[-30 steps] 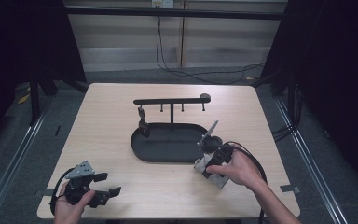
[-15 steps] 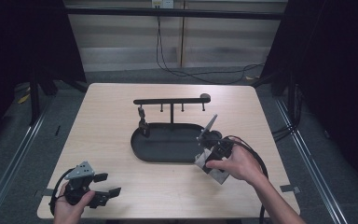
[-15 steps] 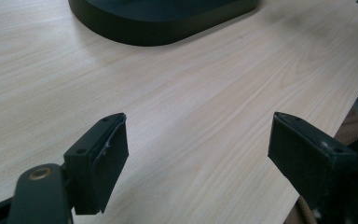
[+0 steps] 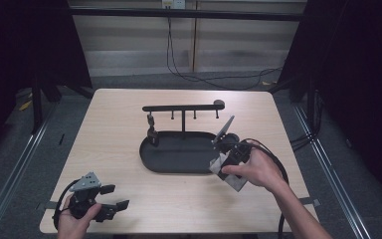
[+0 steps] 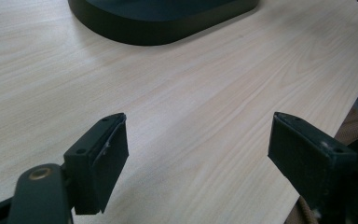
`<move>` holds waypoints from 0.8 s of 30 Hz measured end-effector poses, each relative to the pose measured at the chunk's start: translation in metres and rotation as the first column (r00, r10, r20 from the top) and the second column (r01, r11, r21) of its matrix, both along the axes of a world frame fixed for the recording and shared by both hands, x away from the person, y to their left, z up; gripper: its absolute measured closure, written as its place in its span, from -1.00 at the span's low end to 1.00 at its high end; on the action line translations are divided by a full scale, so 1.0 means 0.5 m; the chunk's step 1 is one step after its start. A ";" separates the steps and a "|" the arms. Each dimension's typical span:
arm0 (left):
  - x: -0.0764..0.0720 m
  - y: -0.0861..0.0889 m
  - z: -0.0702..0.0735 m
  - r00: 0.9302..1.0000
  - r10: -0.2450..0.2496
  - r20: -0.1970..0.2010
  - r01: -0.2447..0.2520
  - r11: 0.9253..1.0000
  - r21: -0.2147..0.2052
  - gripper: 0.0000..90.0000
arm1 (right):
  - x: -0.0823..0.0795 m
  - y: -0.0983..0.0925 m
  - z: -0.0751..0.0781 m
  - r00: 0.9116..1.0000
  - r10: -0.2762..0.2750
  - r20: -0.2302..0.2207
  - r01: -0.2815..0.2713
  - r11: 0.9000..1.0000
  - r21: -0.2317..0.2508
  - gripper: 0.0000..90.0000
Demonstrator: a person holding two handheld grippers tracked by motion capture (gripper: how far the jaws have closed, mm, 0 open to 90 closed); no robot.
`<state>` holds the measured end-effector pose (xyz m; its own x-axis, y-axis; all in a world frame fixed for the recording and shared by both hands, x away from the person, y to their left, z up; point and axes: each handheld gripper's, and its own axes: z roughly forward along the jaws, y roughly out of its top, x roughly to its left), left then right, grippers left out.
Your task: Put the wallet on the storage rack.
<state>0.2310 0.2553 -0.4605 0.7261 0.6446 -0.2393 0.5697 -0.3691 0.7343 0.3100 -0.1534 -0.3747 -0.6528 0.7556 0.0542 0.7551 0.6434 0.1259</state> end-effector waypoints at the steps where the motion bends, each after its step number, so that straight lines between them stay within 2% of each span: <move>1: 0.000 0.000 0.000 1.000 0.001 -0.002 -0.001 1.000 -0.003 -0.56 | 0.002 0.000 0.002 1.000 -0.003 0.005 0.003 1.000 0.002 -0.23; 10: 0.002 0.001 -0.001 1.000 -0.003 -0.005 0.003 1.000 0.002 -0.56 | 0.023 -0.001 0.016 0.999 -0.026 0.021 0.026 1.000 -0.009 -0.23; 20: 0.000 0.002 0.000 1.000 0.006 -0.001 -0.006 1.000 -0.006 -0.56 | 0.057 0.007 0.033 0.998 -0.055 0.042 0.054 0.998 0.014 -0.23; 24: 0.000 0.004 0.001 1.000 0.010 -0.001 -0.010 1.000 -0.010 -0.56 | 0.067 0.011 0.041 0.997 -0.048 0.052 0.047 0.999 0.027 -0.23</move>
<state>0.2311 0.2574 -0.4601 0.7197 0.6490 -0.2465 0.5738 -0.3563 0.7374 0.3436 -0.1479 -0.3543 -0.6185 0.7848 0.0399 0.7767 0.6029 0.1822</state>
